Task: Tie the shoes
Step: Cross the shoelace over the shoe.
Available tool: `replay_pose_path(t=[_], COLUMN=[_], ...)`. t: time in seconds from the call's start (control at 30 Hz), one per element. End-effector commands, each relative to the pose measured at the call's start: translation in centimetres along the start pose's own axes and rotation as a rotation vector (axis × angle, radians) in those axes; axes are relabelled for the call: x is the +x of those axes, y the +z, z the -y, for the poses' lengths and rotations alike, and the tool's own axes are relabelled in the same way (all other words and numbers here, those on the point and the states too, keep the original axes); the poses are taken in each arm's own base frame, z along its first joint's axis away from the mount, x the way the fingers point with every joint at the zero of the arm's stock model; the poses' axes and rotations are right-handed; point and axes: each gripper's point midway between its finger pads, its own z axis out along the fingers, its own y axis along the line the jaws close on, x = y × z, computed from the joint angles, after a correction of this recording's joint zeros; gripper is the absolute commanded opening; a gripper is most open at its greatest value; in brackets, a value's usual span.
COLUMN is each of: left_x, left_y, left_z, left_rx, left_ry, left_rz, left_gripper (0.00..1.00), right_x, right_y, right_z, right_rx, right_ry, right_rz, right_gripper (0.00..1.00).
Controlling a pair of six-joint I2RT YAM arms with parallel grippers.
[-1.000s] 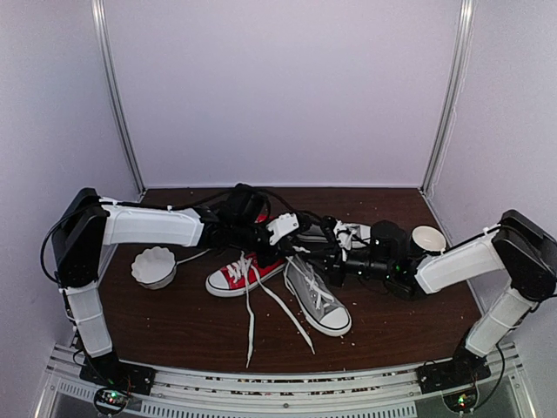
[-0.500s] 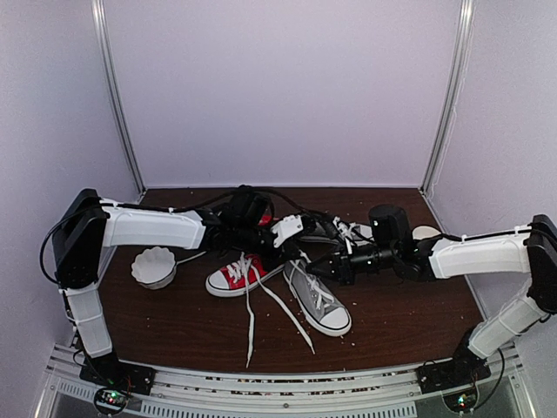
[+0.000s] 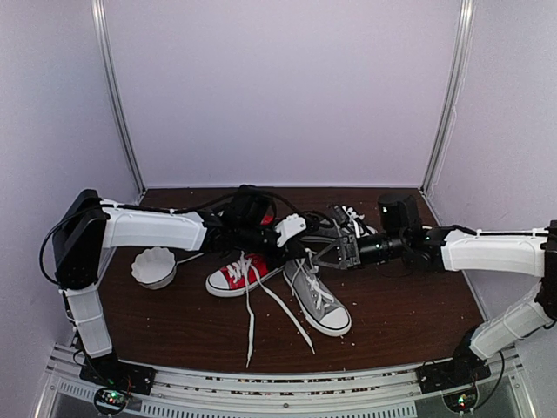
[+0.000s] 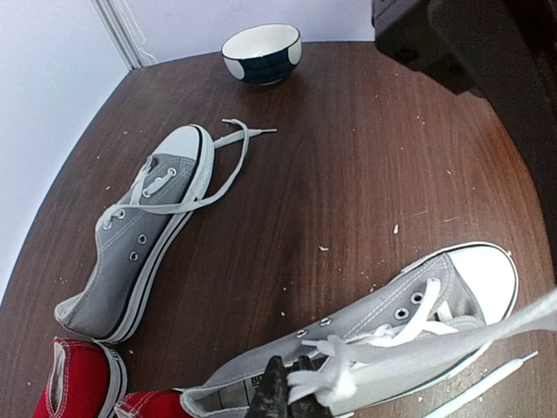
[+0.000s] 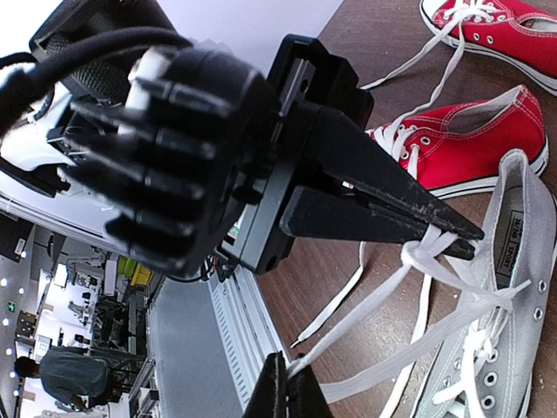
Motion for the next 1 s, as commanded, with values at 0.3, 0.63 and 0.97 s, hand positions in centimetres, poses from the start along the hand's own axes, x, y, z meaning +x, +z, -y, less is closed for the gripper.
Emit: replay_pose_path(t=[0.3,0.63,0.97], left_x=[3.9,3.8,4.0], left_y=[0.3,0.6,1.1], left_z=[-3.0,-2.2,-1.1], left_rx=[-0.121,-0.098,-0.054], left_ry=[-0.035,-0.023,-0.005], left_rz=[-0.119,-0.118,-0.139], left_gripper=[0.0,0.0,0.0], right_x=[-2.0,0.7,1.3], right_y=[-3.5,-3.8,-6.0], right_z=[-8.1,-0.7,5.6], right_rx=[-0.129,0.27,0.63], right_ry=[0.101,0.044,-0.084], right_rz=[-0.018,-0.141,-0.299], right_gripper=[0.0,0.0,0.0])
